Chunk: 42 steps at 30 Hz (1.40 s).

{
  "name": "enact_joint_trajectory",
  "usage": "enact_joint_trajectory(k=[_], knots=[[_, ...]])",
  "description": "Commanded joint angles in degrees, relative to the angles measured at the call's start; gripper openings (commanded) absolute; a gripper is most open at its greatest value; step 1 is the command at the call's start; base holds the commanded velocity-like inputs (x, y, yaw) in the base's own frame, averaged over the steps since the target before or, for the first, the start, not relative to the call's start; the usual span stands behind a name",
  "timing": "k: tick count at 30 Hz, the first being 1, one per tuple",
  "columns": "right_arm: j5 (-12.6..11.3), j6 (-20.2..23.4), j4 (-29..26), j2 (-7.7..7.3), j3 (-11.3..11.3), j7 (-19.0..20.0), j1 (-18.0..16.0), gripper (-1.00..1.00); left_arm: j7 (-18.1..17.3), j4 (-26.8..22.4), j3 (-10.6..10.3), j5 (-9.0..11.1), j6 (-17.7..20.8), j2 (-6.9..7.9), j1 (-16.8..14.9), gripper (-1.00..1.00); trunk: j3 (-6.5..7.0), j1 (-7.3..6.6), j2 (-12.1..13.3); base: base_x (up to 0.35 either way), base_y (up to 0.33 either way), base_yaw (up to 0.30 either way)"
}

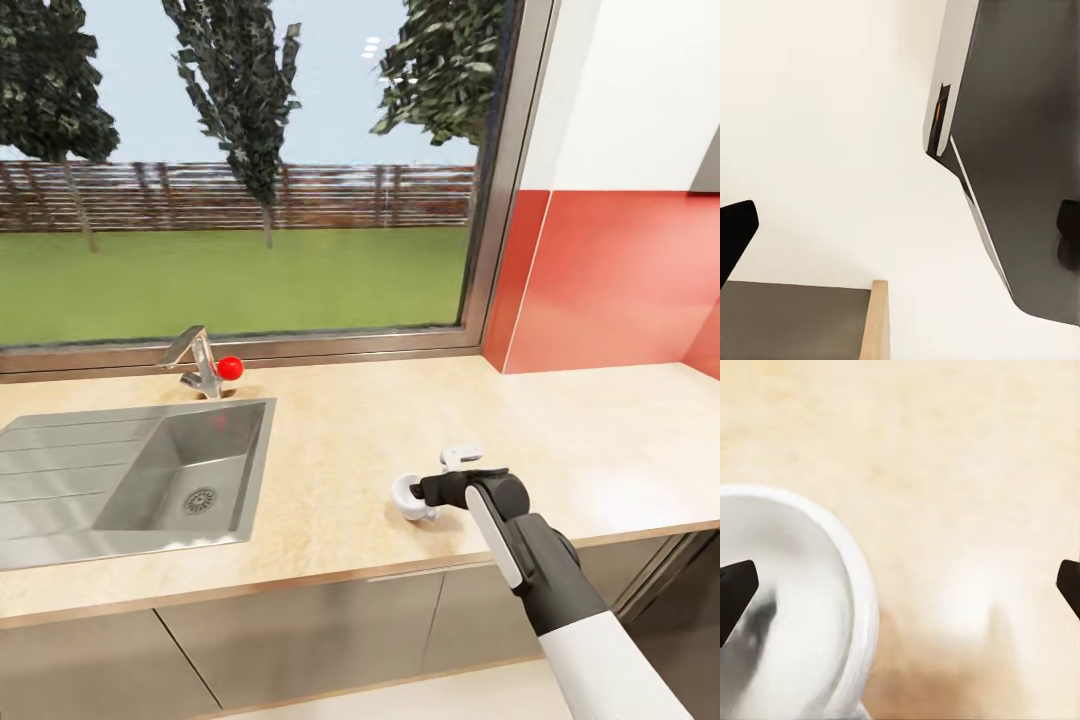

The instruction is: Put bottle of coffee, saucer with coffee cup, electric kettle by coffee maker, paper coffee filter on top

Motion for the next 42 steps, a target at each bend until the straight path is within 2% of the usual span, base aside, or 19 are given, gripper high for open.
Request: enact_joint_trajectory(k=[1, 15, 16, 42], knots=[[-0.48, 0.19, 0.34, -0.05, 0.13, -0.42, -0.05, 1.00, -0.26, -0.12, 0.40, 0.05, 0.22, 0.01, 0.03, 1.00, -0.06, 0.01, -0.05, 0.000, 0.038, 0.000], [-0.43, 0.19, 0.69, -0.10, 0.11, -0.42, -0.05, 1.00, -0.26, -0.12, 0.40, 0.08, 0.22, -0.10, 0.03, 1.00, -0.06, 0.01, -0.05, 0.000, 0.005, 0.000], [-0.42, 0.19, 0.69, -0.11, 0.10, -0.42, -0.05, -1.00, -0.26, -0.12, 0.40, 0.08, 0.22, -0.12, 0.03, 1.00, -0.06, 0.01, -0.05, 0.000, 0.000, 0.000], [-0.51, 0.14, 0.57, -0.13, 0.04, -0.33, -0.06, -1.00, -0.26, -0.20, 0.40, 0.00, 0.22, -0.28, 0.03, 1.00, -0.06, 0.01, -0.05, 0.000, 0.000, 0.000]])
